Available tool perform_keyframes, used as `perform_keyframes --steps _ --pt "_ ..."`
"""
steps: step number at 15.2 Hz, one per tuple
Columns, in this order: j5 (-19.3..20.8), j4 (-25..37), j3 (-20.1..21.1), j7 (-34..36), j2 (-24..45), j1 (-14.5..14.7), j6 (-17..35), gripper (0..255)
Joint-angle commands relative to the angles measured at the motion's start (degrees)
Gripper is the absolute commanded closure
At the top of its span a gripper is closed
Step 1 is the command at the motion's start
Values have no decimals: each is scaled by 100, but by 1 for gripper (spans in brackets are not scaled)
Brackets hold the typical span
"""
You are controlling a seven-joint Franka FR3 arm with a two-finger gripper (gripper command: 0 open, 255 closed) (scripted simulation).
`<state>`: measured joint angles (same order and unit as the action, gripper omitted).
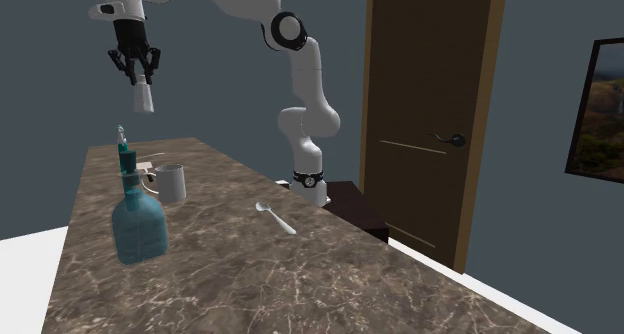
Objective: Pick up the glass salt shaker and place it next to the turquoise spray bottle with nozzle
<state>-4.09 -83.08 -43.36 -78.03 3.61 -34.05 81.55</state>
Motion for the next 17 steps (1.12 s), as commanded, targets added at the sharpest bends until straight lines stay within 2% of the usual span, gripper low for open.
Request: perform_keyframes --steps 1,17 --pt "56 -252 19 32 -83 34 196 255" --pt "253 -1776 89 145 -387 123 1501 255"
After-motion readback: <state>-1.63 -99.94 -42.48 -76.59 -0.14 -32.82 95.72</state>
